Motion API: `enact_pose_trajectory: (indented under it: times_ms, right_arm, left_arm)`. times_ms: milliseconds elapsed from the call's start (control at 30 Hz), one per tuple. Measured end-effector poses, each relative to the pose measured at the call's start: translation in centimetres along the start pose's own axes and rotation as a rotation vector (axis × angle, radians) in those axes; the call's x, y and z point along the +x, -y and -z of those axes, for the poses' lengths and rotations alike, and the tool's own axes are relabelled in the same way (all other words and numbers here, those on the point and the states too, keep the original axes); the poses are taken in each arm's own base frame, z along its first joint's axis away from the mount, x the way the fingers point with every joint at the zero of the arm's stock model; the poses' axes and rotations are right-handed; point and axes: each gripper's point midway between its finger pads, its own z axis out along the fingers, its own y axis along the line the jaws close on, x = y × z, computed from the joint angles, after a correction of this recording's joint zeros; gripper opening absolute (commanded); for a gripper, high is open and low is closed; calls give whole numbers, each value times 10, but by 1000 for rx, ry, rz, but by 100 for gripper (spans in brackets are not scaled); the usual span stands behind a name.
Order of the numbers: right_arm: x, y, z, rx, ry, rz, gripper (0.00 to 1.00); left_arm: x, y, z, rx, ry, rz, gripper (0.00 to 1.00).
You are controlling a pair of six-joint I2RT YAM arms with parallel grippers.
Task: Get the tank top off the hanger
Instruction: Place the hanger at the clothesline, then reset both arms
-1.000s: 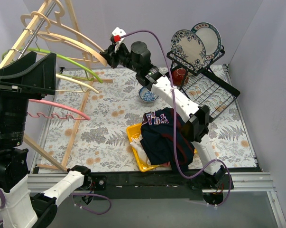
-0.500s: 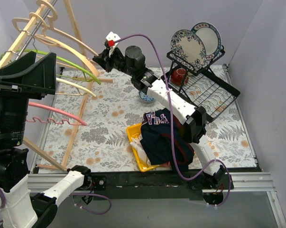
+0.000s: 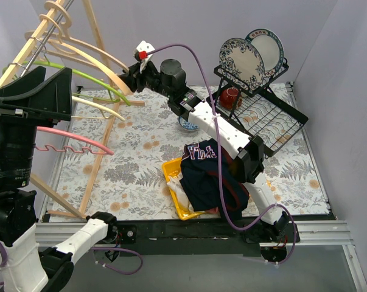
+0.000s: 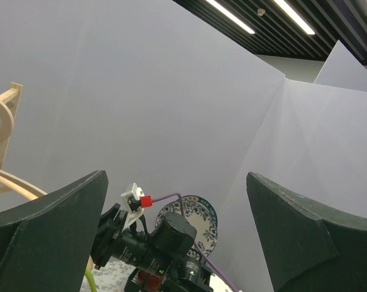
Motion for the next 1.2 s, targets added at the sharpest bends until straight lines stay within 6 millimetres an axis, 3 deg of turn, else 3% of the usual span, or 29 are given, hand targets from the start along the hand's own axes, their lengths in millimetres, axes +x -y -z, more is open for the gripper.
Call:
enact_pose_trajectory:
  times_ms: [133,167,200,267,433,533,600,700,900,1033,1200]
  right_arm:
    - [5,0,-1,1,-6,-6,47]
    - [6,1,-1,1,-7,-7,52]
    - [5,0,-1,1,-6,-7,72]
    - [4,1,-2,2,-1,-10,98]
    - [16,2,5,8,-40,-8,99]
    - [27,-2,26,13,-105,-4,98]
    - [26,-5,46,20,-143,-3,98]
    - [1,-11,83,44,-152,12,99]
    - [-93,-27,187,160,-52,-45,99]
    - [-140,-39,260,240,1,-136,98]
    - [-134,-40,332,389,-28,-260,98]
  left_arm:
    - [0,0,0,-2,0,-1,98]
    - [-1,0,0,-3,1,-2,98]
    - [-1,0,1,-3,1,-3,98]
    - [-2,0,1,-3,0,-7,98]
    - [-4,0,2,-2,3,-27,98]
    - [-3,-1,-1,-5,-3,-47,98]
    - [2,-4,-4,-12,-19,-59,98]
    - [13,-8,-8,-18,-52,-68,98]
    - [46,-2,-12,55,-165,-63,98]
    - [96,7,-8,167,-315,-13,98]
    - [168,3,15,247,-517,98,98]
